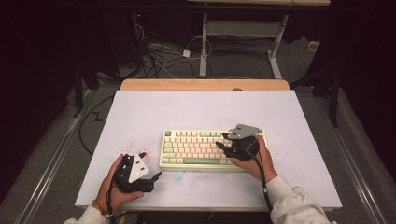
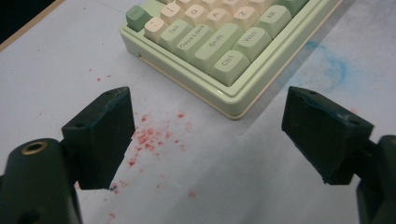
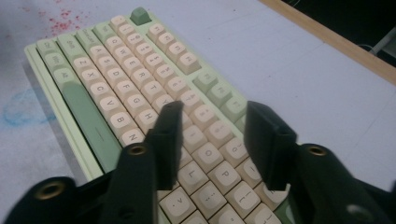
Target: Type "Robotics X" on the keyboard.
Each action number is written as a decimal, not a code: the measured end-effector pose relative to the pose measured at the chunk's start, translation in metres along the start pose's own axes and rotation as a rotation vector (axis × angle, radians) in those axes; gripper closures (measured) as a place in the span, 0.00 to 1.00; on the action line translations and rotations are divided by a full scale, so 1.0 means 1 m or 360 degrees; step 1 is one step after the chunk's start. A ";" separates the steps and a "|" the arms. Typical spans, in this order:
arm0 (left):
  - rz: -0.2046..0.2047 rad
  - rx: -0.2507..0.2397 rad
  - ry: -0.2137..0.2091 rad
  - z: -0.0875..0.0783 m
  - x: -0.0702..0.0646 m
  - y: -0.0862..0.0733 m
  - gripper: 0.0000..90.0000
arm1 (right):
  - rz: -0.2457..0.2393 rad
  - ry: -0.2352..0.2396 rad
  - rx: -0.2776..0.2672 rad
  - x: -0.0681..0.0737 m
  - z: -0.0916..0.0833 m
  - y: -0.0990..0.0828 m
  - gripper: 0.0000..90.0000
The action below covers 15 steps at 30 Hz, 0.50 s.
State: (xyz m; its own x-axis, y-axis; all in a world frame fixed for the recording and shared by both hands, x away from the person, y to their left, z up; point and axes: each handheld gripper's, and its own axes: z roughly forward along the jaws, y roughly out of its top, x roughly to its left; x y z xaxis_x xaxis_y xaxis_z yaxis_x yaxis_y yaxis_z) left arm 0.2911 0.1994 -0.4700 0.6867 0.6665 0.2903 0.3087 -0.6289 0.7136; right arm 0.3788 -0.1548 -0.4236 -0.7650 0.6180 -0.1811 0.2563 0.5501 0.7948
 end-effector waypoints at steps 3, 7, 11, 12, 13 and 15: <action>-0.0003 -0.0001 0.0002 0.000 0.000 0.000 0.18 | -0.0005 -0.0010 -0.0023 0.001 -0.004 0.000 0.49; -0.0007 0.0004 0.0002 0.001 0.000 0.000 0.18 | -0.0012 -0.0026 -0.0044 0.002 -0.009 -0.001 0.37; -0.0035 -0.0004 0.0003 0.001 0.000 0.000 0.19 | -0.0025 -0.0080 -0.0053 0.004 -0.013 -0.002 0.32; -0.0042 -0.0001 0.0002 0.000 0.001 0.000 0.20 | -0.0022 -0.0080 -0.0058 0.005 -0.014 -0.003 0.31; -0.0052 -0.0004 0.0005 0.000 0.001 0.000 0.20 | -0.0021 -0.0075 -0.0067 0.005 -0.015 -0.004 0.29; -0.0067 -0.0008 0.0009 0.000 0.002 0.000 0.21 | -0.0030 -0.0088 -0.0088 0.006 -0.019 -0.005 0.27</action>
State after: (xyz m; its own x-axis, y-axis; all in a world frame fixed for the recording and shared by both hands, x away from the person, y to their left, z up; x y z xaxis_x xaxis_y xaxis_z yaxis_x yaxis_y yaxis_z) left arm 0.2925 0.2007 -0.4689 0.6695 0.6946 0.2634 0.3340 -0.5981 0.7285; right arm 0.3617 -0.1643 -0.4180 -0.7350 0.6390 -0.2267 0.2081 0.5309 0.8215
